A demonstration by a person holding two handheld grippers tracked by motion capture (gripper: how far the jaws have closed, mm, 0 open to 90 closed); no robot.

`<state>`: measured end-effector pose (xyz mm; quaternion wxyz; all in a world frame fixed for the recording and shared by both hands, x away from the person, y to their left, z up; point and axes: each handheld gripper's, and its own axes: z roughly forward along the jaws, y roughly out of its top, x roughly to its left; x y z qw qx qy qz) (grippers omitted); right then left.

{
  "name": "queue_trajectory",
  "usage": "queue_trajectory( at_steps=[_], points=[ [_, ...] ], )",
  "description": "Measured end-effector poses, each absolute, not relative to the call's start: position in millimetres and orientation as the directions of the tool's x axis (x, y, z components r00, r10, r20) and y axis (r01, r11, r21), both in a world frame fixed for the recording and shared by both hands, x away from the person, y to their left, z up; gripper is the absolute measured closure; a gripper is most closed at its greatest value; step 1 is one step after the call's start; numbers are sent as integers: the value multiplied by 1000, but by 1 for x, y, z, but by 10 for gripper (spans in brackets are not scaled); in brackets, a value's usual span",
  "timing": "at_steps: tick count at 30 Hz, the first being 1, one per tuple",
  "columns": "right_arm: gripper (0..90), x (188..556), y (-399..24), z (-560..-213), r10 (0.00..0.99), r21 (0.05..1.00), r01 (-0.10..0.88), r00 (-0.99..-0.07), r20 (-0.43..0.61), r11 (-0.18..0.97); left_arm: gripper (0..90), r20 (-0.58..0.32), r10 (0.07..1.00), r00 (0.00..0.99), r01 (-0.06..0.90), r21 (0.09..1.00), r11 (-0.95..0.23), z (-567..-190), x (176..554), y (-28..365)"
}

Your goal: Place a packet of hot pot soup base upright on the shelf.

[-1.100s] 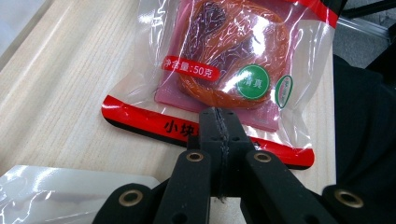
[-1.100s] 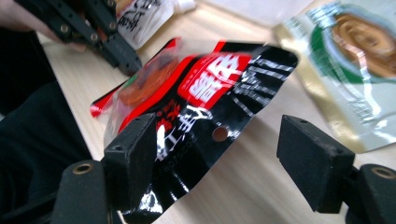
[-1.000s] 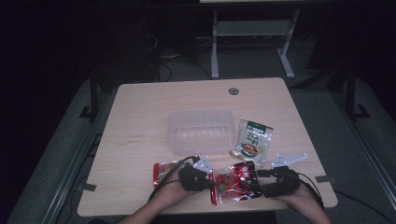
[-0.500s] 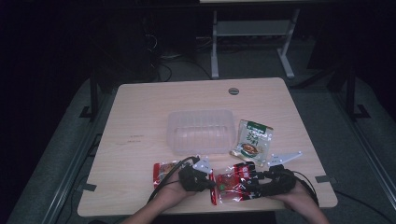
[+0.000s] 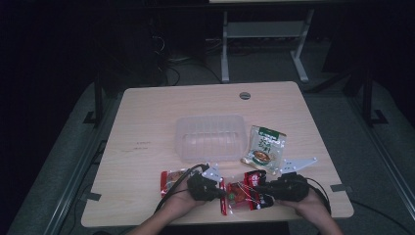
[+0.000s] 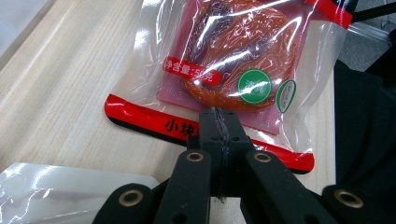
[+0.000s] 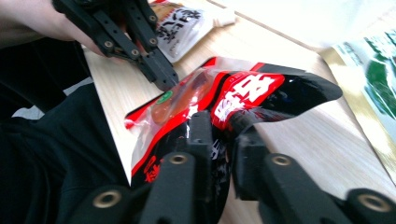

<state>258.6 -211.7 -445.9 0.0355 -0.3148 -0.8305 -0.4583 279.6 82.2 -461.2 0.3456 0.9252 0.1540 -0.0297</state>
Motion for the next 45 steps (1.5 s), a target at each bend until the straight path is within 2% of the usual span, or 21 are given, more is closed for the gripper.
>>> queue_trajectory(
  at_steps=[7, 21, 26, 33, 41, 45],
  points=[
    [892, 260, -208, -445, 445, 754, 522, -829, 338, 400, 899, -161, 265, 951, 306, 631, -713, -461, 280, 82],
    [900, 259, -209, -436, 391, 795, 507, -842, 373, 333, 899, -155, 260, 953, 298, 631, -716, -461, 280, 82],
    [900, 258, -215, -430, 381, 827, 492, -844, 378, 271, 899, -179, 258, 949, 311, 647, -696, -456, 280, 84],
    [900, 256, -214, -423, 370, 845, 465, -858, 356, 263, 889, -207, 255, 944, 326, 680, -656, -442, 282, 95],
    [900, 254, -215, -415, 375, 866, 434, -867, 327, 250, 744, -237, 262, 935, 352, 700, -622, -429, 285, 126],
    [900, 254, -217, -413, 376, 871, 427, -869, 322, 241, 700, -238, 272, 932, 359, 701, -617, -425, 285, 140]
  ],
)
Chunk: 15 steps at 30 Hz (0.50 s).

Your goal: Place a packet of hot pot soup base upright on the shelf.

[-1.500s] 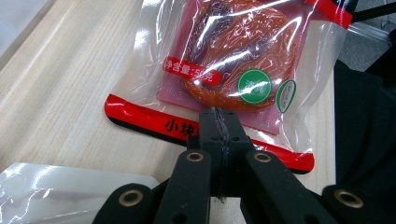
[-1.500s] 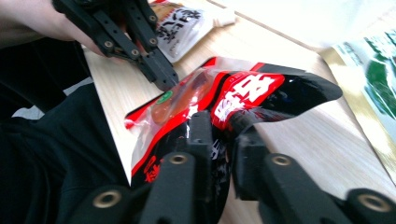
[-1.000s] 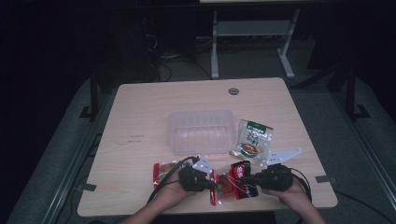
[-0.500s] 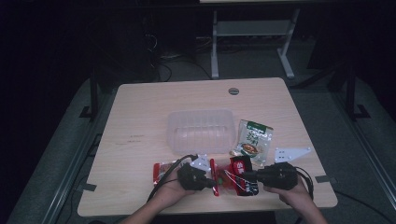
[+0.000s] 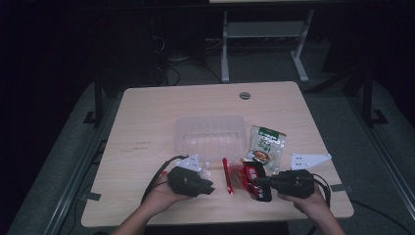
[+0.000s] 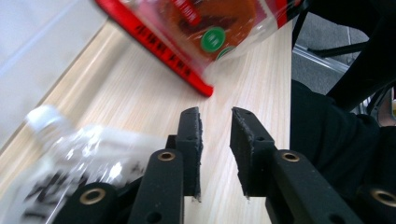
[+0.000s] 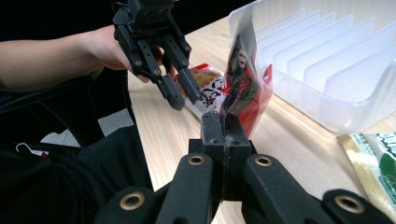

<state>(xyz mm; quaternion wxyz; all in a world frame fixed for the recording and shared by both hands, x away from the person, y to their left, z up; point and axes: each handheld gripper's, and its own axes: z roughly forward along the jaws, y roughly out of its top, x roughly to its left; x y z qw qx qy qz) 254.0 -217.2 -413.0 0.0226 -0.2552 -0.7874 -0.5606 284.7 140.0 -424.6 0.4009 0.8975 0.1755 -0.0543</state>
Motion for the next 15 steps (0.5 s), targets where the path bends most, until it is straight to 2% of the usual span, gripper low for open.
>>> queue_trajectory(
  at_steps=[4, 15],
  points=[
    [900, 254, -220, -408, 372, 879, 420, -871, 321, 225, 592, -241, 301, 923, 380, 699, -606, -425, 282, 160],
    [900, 259, -223, -395, 361, 901, 382, -885, 293, 204, 440, -225, 371, 901, 414, 700, -582, -423, 275, 198]
  ],
)
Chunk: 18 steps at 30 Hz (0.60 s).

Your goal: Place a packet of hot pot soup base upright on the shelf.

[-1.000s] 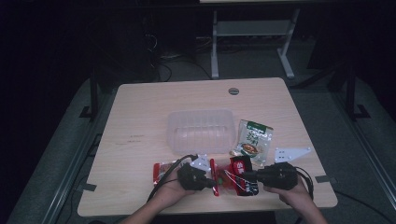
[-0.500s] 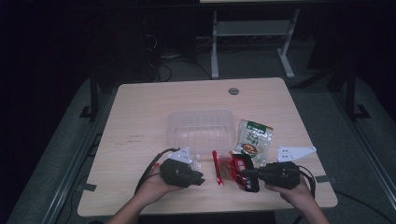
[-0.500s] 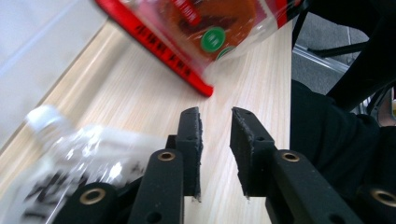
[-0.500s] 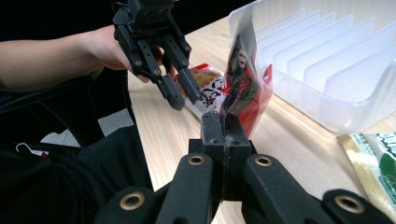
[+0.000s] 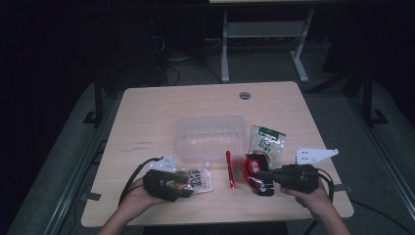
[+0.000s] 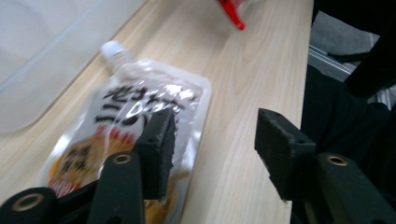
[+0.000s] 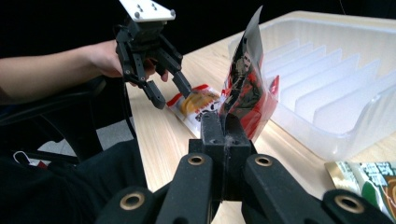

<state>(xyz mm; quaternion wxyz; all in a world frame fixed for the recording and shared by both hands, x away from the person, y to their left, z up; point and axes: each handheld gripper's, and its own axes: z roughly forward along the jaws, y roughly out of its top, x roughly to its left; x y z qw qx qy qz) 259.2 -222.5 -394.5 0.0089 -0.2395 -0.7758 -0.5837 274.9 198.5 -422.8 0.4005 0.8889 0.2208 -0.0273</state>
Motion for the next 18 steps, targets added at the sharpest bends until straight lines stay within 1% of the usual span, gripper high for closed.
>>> queue_trajectory(
  at_steps=[1, 2, 3, 7, 8, 11, 14, 18],
  points=[
    [900, 261, -224, -392, 360, 904, 374, -889, 284, 208, 420, -218, 376, 901, 413, 696, -587, -423, 274, 203],
    [900, 261, -224, -392, 360, 904, 374, -889, 284, 208, 420, -206, 380, 902, 408, 698, -589, -423, 273, 205],
    [900, 263, -224, -389, 357, 907, 371, -890, 285, 201, 383, -199, 391, 898, 411, 694, -591, -423, 269, 212],
    [900, 267, -224, -385, 355, 911, 363, -893, 278, 199, 323, -185, 407, 894, 413, 691, -594, -425, 263, 223],
    [900, 268, -224, -383, 356, 910, 361, -893, 275, 202, 323, -173, 413, 894, 409, 690, -597, -425, 261, 228],
    [900, 275, -222, -375, 364, 916, 347, -895, 259, 201, 273, -163, 449, 879, 424, 700, -575, -429, 259, 240],
    [900, 280, -220, -370, 372, 918, 341, -894, 250, 202, 265, -117, 477, 871, 412, 703, -580, -428, 261, 242],
    [900, 287, -218, -364, 374, 924, 332, -895, 244, 192, 262, -107, 485, 868, 406, 715, -569, -428, 263, 242]
  ],
)
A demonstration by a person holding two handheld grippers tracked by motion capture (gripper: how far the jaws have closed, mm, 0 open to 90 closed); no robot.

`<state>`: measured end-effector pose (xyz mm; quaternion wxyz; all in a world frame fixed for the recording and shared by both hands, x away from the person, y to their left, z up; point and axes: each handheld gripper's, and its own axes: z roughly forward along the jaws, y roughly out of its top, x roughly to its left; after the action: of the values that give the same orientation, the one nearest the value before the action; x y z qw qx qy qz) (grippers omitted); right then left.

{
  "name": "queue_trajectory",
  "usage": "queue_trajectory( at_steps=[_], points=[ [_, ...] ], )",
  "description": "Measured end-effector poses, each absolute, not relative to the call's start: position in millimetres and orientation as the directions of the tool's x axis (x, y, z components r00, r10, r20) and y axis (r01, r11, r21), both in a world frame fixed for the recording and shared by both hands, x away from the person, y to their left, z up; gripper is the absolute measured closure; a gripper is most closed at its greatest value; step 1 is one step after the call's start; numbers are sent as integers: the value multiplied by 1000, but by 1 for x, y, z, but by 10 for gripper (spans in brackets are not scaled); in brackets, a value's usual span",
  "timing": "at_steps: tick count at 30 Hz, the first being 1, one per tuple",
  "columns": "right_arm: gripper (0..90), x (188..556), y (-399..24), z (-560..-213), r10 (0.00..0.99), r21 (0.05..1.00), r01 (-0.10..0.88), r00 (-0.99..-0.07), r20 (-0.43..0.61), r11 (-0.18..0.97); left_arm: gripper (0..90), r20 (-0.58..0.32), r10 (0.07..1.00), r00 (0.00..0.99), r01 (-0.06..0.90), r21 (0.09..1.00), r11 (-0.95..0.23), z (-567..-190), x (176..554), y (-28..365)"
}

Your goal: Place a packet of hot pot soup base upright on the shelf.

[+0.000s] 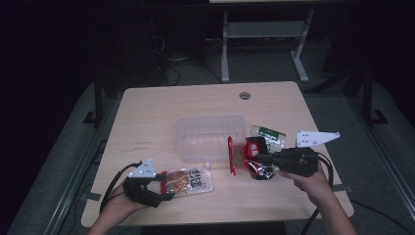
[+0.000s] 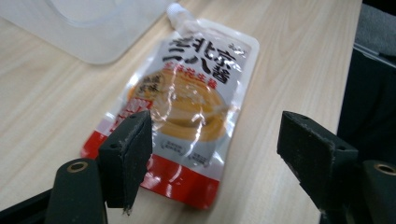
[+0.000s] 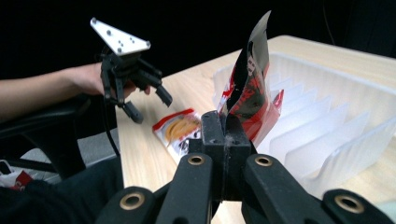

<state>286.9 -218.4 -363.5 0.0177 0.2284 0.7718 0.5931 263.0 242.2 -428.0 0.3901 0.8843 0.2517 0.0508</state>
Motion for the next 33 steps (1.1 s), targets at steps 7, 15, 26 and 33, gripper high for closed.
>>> queue_trajectory(
  at_steps=[7, 15, 26, 33],
  points=[
    [900, 304, -214, -346, 388, 934, 311, -894, 225, 176, 211, -102, 510, 854, 416, 723, -552, -428, 263, 247],
    [900, 322, -210, -339, 414, 936, 304, -886, 209, 177, 167, -97, 523, 847, 422, 722, -549, -430, 266, 251],
    [900, 344, -217, -338, 481, 930, 321, -853, 202, 178, 167, -105, 524, 845, 428, 720, -546, -431, 268, 252],
    [900, 351, -220, -344, 512, 921, 341, -834, 203, 190, 167, -108, 526, 844, 431, 721, -543, -432, 268, 253]
  ],
)
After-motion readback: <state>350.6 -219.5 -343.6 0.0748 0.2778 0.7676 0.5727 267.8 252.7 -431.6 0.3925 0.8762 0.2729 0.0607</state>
